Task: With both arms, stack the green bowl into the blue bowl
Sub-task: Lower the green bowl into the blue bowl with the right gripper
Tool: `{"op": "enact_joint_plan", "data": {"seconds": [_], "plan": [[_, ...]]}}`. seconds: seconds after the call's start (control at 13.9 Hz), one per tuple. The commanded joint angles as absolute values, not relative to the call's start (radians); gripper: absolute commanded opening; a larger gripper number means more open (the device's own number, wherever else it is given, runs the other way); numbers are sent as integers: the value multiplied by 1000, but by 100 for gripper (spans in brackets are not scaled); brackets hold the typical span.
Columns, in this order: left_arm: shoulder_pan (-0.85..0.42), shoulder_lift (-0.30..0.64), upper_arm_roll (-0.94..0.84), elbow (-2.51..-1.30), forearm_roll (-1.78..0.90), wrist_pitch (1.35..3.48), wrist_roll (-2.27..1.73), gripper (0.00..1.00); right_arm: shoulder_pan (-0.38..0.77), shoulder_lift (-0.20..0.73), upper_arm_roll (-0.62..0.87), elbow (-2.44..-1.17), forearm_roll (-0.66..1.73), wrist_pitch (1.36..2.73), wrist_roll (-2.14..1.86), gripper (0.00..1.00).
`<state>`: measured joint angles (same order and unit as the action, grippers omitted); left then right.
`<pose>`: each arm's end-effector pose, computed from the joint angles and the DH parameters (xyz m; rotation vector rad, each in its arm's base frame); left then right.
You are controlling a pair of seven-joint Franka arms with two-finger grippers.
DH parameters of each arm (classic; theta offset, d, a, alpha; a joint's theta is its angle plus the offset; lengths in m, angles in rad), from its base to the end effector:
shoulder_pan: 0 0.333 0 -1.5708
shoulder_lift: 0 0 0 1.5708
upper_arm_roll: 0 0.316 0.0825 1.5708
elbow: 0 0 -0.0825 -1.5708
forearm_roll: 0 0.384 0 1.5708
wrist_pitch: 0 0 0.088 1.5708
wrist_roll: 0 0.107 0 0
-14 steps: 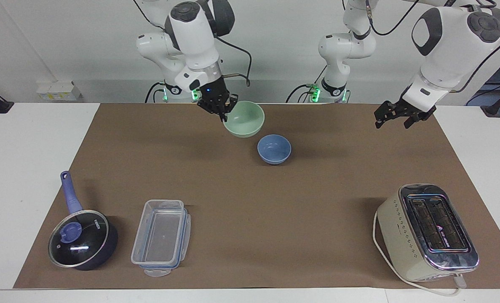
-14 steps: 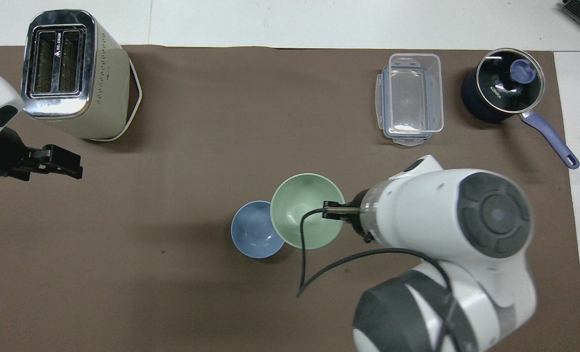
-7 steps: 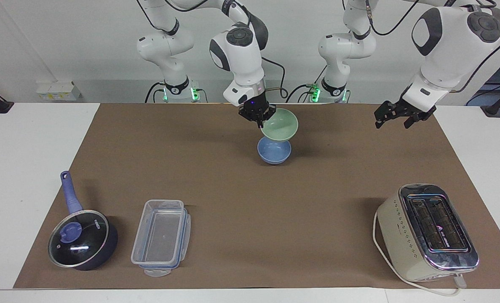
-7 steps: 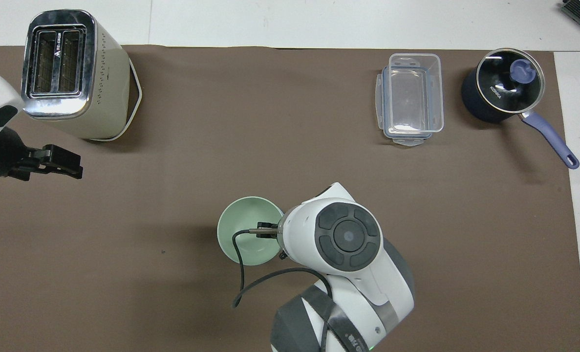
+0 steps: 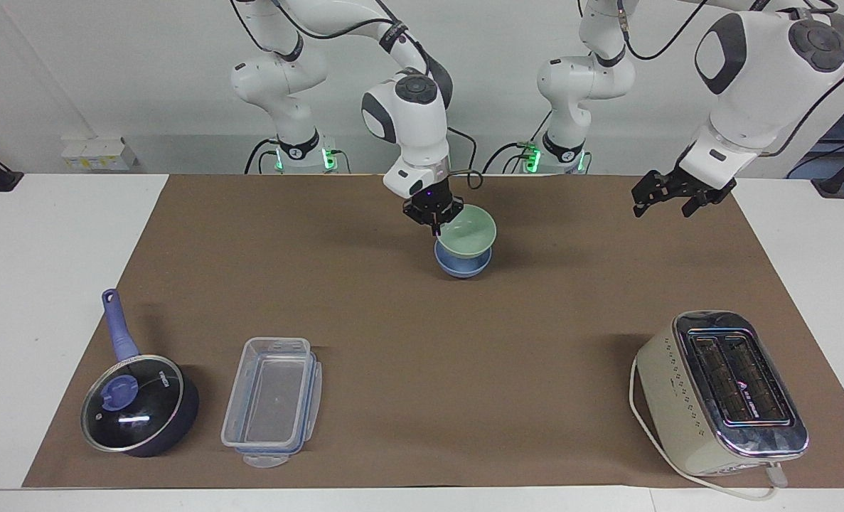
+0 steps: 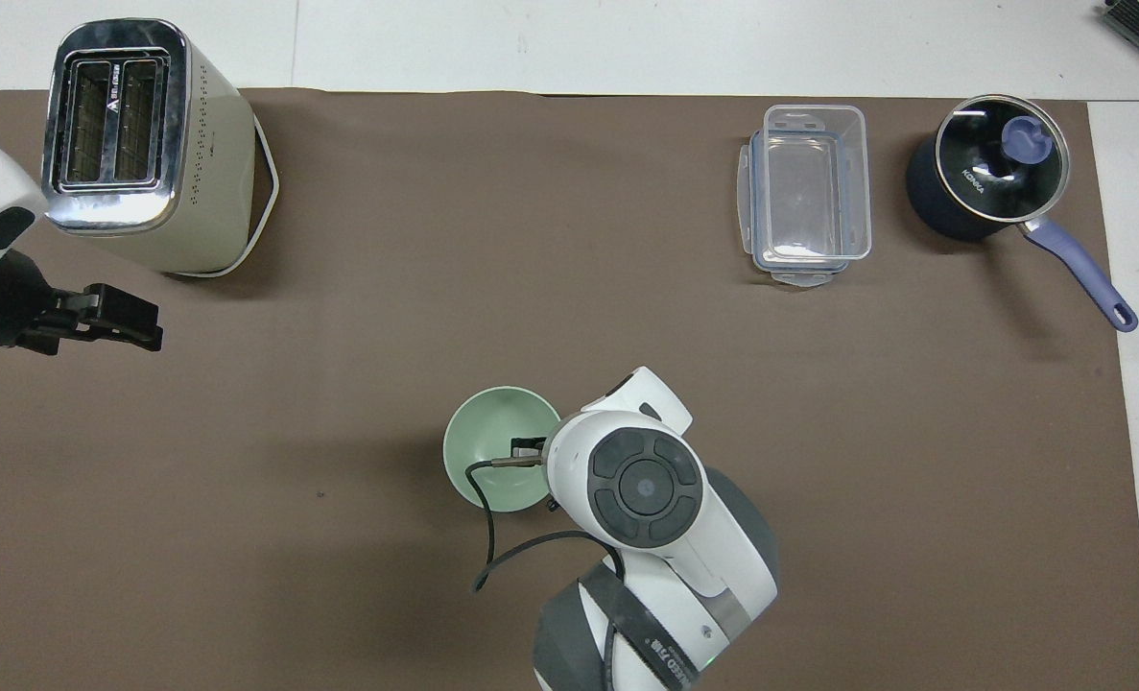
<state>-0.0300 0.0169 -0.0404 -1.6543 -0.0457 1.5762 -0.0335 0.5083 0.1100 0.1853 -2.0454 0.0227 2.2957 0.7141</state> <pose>0.5539 -0.0438 0.5764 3.0961 -0.0534 -0.1507 0.4504 0.3724 0.4024 -3.0175 0.0556 -0.1264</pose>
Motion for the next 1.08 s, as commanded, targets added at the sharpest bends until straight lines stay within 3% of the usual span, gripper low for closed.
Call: {"op": "enact_joint_plan", "data": {"seconds": [0.0, 0.5, 0.65, 0.94, 1.01], "plan": [[-18, 21, -51, -1643, -26, 1562, -34, 100, 518, 138, 181, -2063, -8, 2356, 733, 0], [-18, 21, -51, -1643, -26, 1562, -34, 100, 517, 172, 181, -2074, -38, 2407, 730, 0], [-18, 21, -51, -1643, -26, 1562, -34, 100, 517, 172, 181, -2074, -40, 2404, 732, 27], [-18, 21, -51, -1643, -26, 1562, -34, 100, 515, 166, 181, -2066, -38, 2392, 735, 59], [-18, 21, -51, -1643, -26, 1562, -34, 100, 514, 164, 181, -2057, -40, 2387, 733, 75]]}}
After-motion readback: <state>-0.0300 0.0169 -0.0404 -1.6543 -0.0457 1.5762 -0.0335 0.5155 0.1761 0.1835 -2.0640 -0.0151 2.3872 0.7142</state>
